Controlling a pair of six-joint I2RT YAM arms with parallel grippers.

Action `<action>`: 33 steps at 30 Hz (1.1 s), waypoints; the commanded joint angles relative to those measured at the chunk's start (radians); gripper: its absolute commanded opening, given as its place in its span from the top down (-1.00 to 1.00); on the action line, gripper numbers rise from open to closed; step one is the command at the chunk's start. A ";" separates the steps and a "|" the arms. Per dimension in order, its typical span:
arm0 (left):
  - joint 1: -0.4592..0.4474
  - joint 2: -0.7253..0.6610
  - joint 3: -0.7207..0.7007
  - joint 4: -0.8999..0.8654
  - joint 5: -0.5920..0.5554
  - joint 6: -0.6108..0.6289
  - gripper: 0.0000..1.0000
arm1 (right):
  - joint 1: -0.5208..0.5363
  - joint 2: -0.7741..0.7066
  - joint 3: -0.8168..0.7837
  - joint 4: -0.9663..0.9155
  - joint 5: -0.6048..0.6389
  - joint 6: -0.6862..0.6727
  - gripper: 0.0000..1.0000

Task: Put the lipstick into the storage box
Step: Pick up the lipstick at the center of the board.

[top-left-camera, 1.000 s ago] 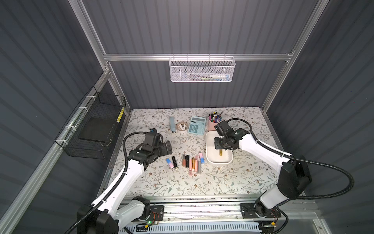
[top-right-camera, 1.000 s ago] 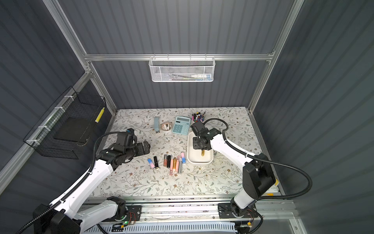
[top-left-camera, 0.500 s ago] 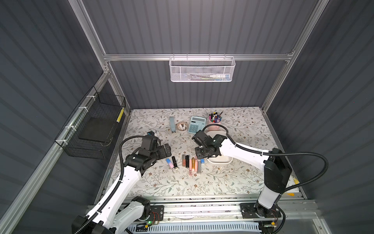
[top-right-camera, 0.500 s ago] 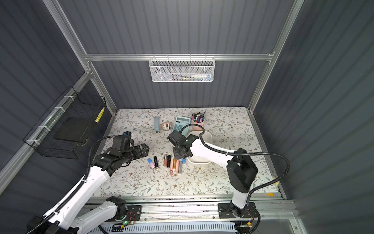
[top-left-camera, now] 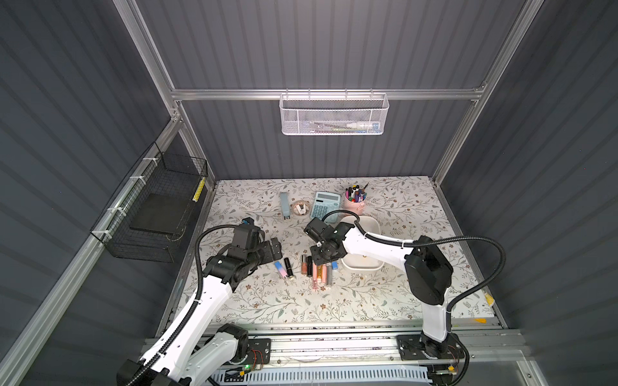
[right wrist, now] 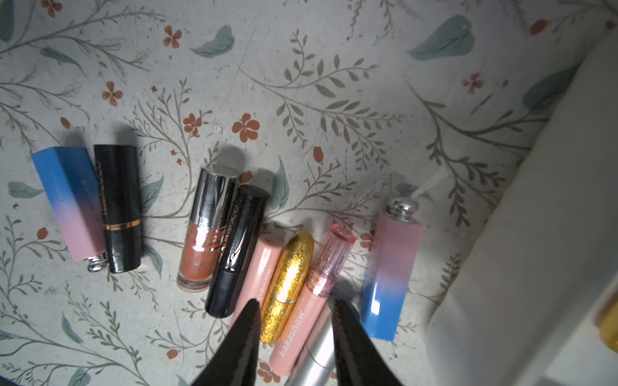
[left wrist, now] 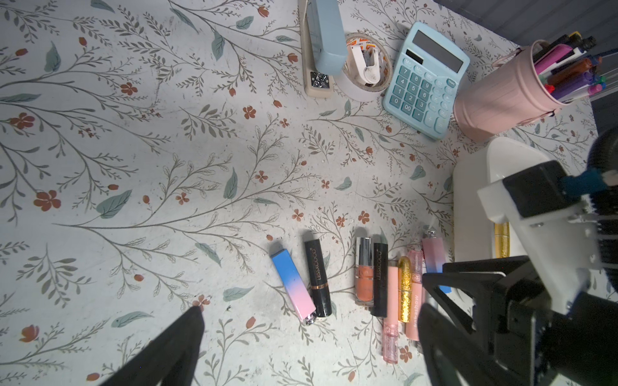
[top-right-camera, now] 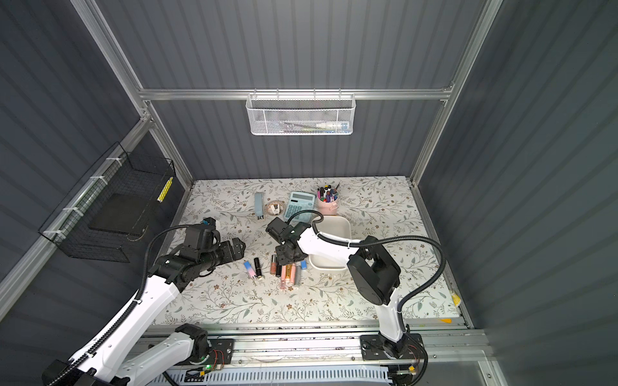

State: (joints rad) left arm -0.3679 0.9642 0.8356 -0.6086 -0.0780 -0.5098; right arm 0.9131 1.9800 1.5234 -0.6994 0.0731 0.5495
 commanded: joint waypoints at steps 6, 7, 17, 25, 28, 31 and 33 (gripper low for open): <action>-0.003 0.028 0.023 -0.019 -0.016 0.006 -0.99 | 0.022 0.027 -0.018 0.008 -0.032 0.028 0.28; -0.005 0.032 0.022 -0.017 -0.017 0.005 -0.99 | 0.023 0.032 -0.020 0.011 -0.035 0.030 0.29; -0.004 0.038 0.024 -0.017 -0.023 0.012 -0.99 | 0.033 0.058 0.013 0.013 -0.049 0.022 0.32; -0.003 0.004 0.019 -0.037 -0.068 0.012 -0.99 | 0.047 0.109 0.120 -0.012 -0.081 0.011 0.30; -0.004 -0.011 0.022 -0.042 -0.078 0.013 -1.00 | 0.056 0.141 0.159 -0.024 -0.091 0.011 0.30; -0.004 -0.018 0.023 -0.048 -0.083 0.013 -1.00 | 0.062 0.171 0.198 -0.039 -0.100 0.009 0.29; -0.003 -0.022 0.023 -0.051 -0.084 0.016 -1.00 | 0.066 0.184 0.216 -0.046 -0.101 0.009 0.29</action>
State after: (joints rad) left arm -0.3679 0.9573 0.8356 -0.6281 -0.1467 -0.5087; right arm 0.9699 2.1414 1.7092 -0.6949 -0.0139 0.5674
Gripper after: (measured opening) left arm 0.996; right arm 0.354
